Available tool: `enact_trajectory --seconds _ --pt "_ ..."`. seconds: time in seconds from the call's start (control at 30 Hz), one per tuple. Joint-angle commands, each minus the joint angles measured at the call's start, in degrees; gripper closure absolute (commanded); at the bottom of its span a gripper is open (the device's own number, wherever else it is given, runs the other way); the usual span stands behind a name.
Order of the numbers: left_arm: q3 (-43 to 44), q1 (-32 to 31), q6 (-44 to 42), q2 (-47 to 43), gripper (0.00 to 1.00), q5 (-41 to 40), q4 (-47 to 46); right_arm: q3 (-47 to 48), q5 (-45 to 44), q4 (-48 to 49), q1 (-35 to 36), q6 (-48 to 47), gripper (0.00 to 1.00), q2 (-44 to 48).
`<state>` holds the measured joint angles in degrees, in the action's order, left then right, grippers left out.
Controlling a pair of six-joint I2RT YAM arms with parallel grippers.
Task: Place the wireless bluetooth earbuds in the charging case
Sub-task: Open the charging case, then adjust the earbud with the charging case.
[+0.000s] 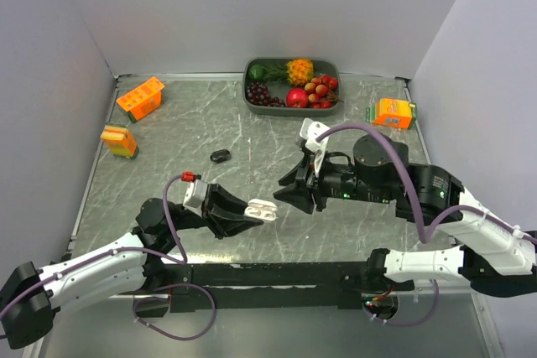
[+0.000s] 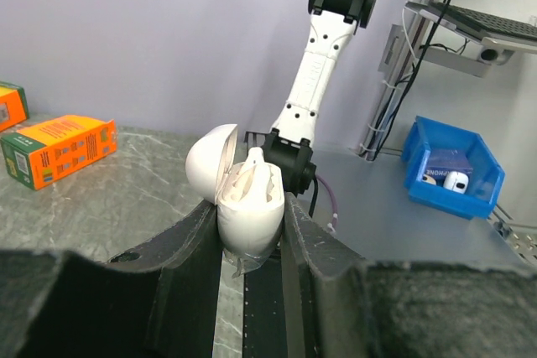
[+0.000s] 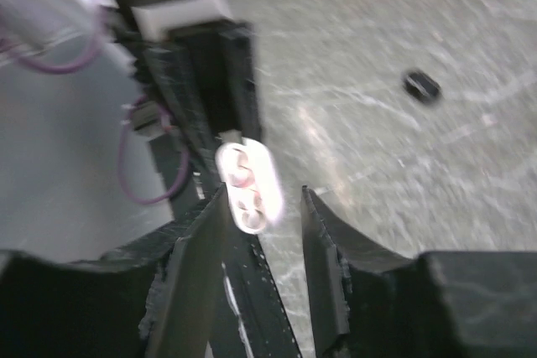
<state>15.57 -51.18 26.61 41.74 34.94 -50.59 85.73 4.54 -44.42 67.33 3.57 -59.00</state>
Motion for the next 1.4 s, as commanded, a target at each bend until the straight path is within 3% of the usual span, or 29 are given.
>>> enact_trajectory --seconds 0.0,0.27,0.73,1.37 --pt "2.53 0.03 0.90 0.36 0.99 2.86 -1.44 4.44 12.94 -4.70 -0.01 -3.05 0.60 -4.19" --pt "3.85 -0.06 0.37 1.24 0.99 2.85 0.14 3.04 18.58 -5.85 0.08 -2.70 0.63 -7.61" --pt "4.82 -0.06 0.37 2.12 0.99 2.85 1.37 1.72 7.78 -5.67 0.43 0.03 0.65 -9.55" --pt "4.47 -0.06 0.55 1.77 0.99 2.85 0.93 1.37 5.57 -6.20 0.52 0.20 0.68 -12.10"
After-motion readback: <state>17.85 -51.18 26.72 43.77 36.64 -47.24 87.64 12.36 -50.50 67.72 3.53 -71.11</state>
